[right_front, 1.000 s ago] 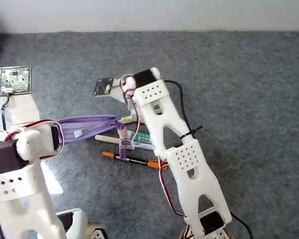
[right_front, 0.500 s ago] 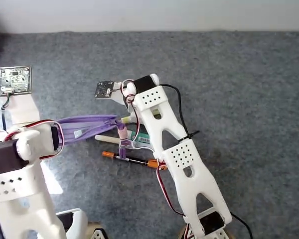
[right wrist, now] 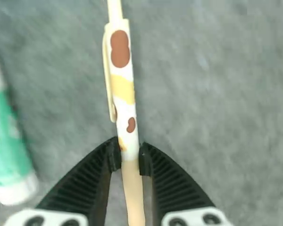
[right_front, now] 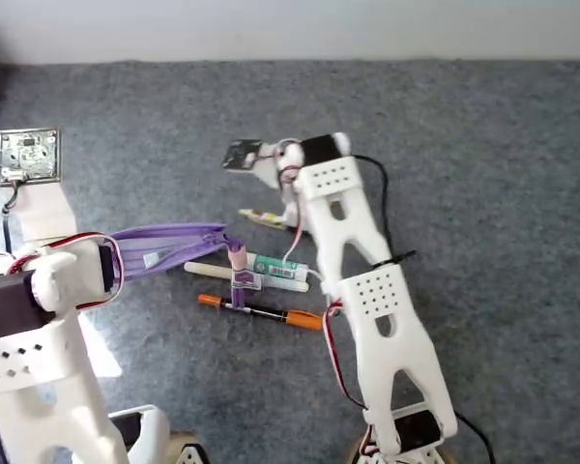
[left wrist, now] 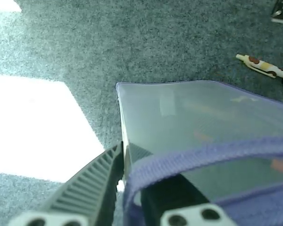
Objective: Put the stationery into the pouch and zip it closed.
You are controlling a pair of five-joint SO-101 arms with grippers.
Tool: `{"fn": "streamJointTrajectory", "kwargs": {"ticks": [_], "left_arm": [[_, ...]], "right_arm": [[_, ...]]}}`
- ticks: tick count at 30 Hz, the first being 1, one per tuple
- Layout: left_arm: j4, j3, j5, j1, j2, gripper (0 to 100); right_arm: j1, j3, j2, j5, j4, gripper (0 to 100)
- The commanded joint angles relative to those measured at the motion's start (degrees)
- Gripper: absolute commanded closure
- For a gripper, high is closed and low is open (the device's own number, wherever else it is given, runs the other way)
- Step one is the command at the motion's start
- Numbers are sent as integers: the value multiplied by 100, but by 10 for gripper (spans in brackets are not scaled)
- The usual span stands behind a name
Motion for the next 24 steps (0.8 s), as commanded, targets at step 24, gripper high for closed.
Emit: {"fn": "streamJointTrajectory", "kwargs": {"ticks": [24], "left_arm": [[18, -66, 97, 9, 0, 989]], "right_arm": [[259, 4149, -2686, -422, -119, 779]]}}
